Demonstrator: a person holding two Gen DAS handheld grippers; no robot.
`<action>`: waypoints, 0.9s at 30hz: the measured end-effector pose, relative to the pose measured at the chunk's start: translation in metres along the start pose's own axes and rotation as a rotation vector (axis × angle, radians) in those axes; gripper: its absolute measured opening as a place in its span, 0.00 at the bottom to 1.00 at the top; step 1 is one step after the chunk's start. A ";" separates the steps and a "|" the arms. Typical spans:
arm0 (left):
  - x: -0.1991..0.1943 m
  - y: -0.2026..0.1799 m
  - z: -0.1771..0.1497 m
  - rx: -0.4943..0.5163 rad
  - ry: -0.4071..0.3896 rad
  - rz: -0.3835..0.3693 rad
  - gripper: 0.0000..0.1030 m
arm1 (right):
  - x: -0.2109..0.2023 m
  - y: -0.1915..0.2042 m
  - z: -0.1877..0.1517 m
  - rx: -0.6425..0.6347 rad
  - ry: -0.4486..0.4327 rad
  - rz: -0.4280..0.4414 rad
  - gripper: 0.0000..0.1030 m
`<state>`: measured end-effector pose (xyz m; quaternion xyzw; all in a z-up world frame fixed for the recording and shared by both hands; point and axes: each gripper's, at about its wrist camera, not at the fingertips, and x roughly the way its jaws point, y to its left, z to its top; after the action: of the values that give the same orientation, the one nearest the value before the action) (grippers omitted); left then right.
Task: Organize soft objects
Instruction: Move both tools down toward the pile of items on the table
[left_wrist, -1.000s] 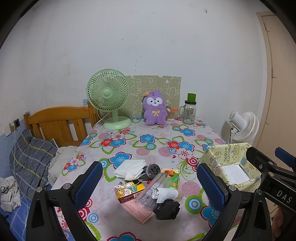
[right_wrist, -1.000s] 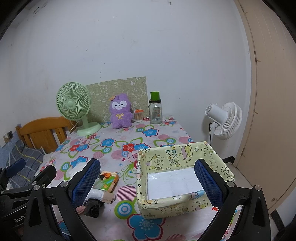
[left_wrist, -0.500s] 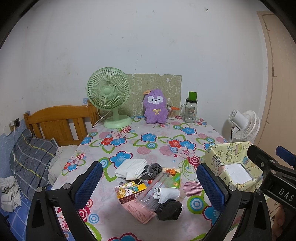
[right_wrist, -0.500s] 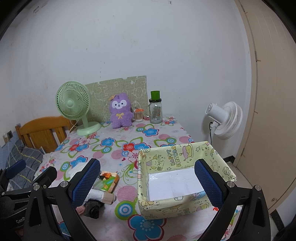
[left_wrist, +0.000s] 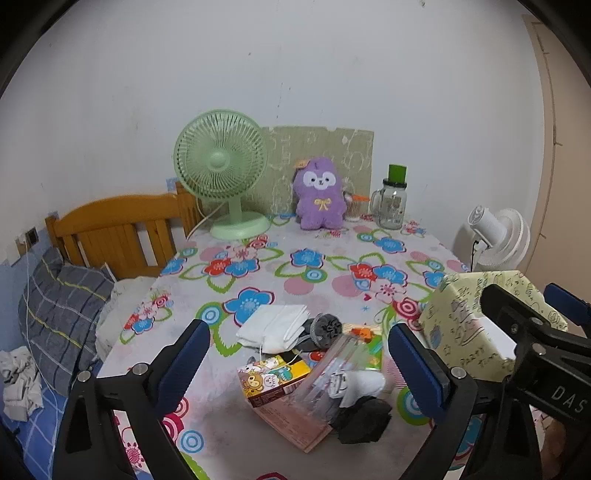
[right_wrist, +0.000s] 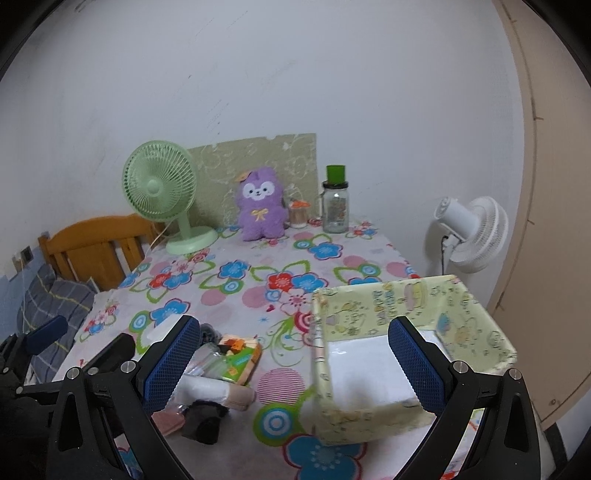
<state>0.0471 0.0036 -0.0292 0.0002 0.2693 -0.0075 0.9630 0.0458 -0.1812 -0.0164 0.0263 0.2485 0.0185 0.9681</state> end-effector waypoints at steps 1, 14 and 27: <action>0.003 0.002 -0.001 -0.003 0.008 0.000 0.94 | 0.004 0.002 0.000 -0.001 0.005 0.004 1.00; 0.047 0.025 -0.014 -0.005 0.114 -0.003 0.89 | 0.055 0.046 -0.013 -0.036 0.108 0.046 0.97; 0.081 0.039 -0.029 0.014 0.204 -0.020 0.85 | 0.099 0.076 -0.033 -0.044 0.246 0.076 0.87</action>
<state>0.1021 0.0415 -0.0967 0.0051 0.3657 -0.0188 0.9305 0.1145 -0.0992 -0.0884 0.0119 0.3636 0.0637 0.9293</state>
